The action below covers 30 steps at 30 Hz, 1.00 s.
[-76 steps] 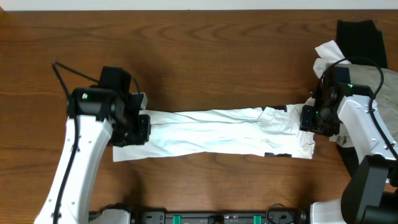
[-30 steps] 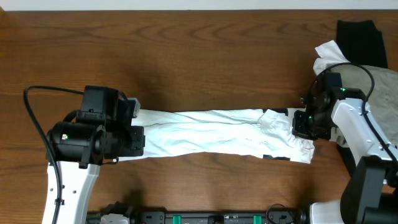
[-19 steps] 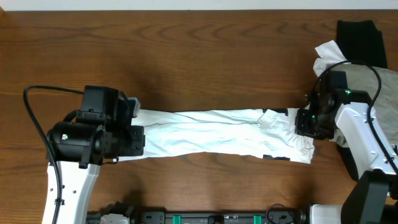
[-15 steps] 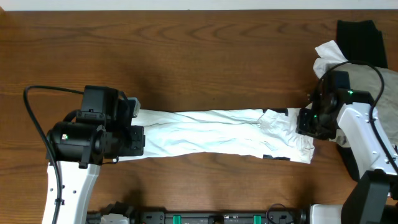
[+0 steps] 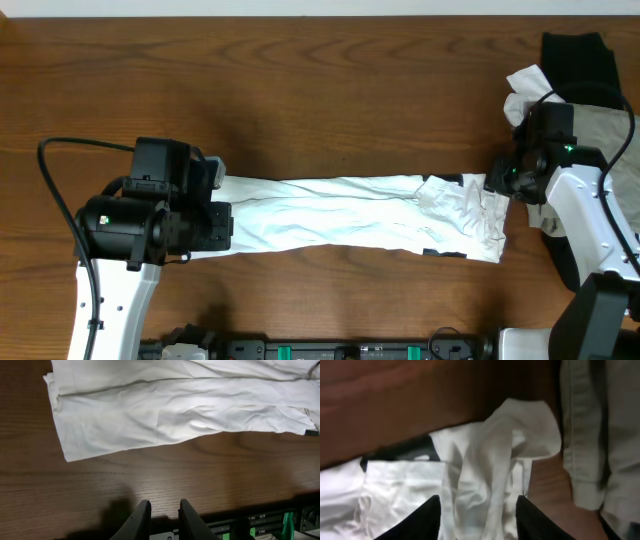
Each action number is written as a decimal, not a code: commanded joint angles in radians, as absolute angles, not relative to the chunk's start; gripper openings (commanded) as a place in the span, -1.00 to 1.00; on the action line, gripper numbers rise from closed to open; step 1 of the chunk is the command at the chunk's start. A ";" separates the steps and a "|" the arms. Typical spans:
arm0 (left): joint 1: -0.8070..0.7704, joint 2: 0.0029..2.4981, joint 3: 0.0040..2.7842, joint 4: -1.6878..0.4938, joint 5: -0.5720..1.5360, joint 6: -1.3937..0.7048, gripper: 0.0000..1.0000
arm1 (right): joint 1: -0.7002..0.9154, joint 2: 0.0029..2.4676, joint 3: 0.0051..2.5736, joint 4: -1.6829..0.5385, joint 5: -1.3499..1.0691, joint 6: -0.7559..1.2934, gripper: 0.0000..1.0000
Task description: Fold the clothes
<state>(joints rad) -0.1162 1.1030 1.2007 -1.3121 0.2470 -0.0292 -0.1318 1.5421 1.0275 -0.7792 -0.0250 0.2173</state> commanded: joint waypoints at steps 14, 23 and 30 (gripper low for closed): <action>-0.117 1.097 1.195 -1.315 0.235 -0.038 -0.59 | -0.138 1.650 1.047 -0.725 -0.012 0.231 -0.98; -0.117 1.097 1.195 -1.315 0.235 -0.038 -0.59 | -0.138 1.563 1.047 -0.928 -0.011 0.232 -0.96; -0.117 1.097 1.195 -1.315 0.234 -0.038 -0.59 | -0.138 1.564 1.045 -1.028 0.011 0.256 -0.92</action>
<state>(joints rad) -0.1162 1.1030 1.2007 -1.3121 0.2470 -0.0292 -0.1318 1.5742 1.0313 -1.0214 -0.0135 0.2329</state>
